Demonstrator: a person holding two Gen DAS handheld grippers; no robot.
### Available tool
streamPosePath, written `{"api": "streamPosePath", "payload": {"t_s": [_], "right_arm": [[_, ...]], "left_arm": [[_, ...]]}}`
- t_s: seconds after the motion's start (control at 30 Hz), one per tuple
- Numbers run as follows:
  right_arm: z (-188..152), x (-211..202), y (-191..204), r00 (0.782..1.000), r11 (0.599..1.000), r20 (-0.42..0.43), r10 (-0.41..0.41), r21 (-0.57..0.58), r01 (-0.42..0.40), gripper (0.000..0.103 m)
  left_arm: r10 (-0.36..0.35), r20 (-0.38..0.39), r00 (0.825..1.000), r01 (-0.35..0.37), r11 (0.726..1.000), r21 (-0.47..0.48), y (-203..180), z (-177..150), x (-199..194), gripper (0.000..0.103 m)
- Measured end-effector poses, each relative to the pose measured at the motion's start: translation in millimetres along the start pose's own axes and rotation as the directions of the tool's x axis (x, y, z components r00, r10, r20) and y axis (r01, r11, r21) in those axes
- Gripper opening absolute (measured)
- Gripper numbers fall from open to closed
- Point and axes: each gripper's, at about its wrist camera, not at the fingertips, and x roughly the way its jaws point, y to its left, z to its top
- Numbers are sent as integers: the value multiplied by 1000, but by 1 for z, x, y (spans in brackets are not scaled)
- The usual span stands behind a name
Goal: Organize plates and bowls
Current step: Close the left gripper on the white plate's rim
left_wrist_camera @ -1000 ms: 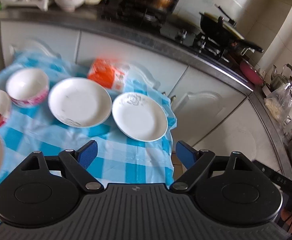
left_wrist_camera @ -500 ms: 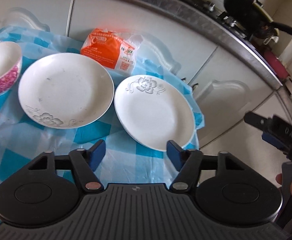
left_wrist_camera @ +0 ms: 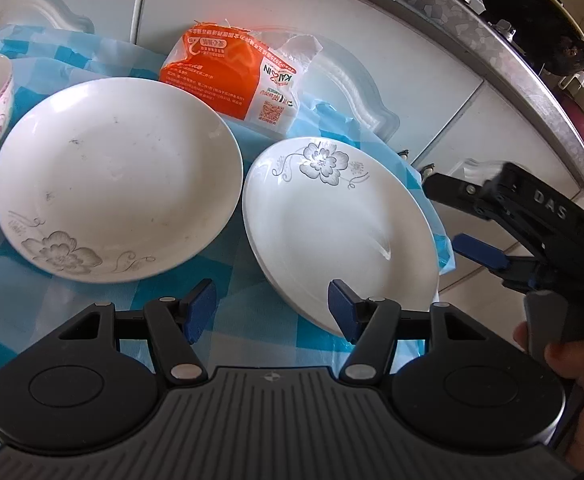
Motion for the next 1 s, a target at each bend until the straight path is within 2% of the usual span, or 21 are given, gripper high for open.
{"api": "streamPosePath", "payload": {"t_s": [0.13,0.3,0.5,0.73,1.0], "right_arm": [[2,15,-6,999,999,-10,38,30,-38,90],[7,31,-11,999,999,-19,45,27,-45,89],[12,48,-11,998,999,-42,54,0,-55,86],[11,53,-14,997,998,-56,58,-6,-58,78],[8,48,-13,997,998,-57,56,2,-55,77]], "left_arm": [[-1,5,1000,1,1000,7,-2,4,12,68],[-6,-1,1000,6,1000,23,-3,8,22,48],[4,14,1000,-5,1000,30,-2,18,35,38],[20,28,999,-21,999,35,-2,28,48,31],[55,45,997,-58,997,51,-8,26,52,26]]}}
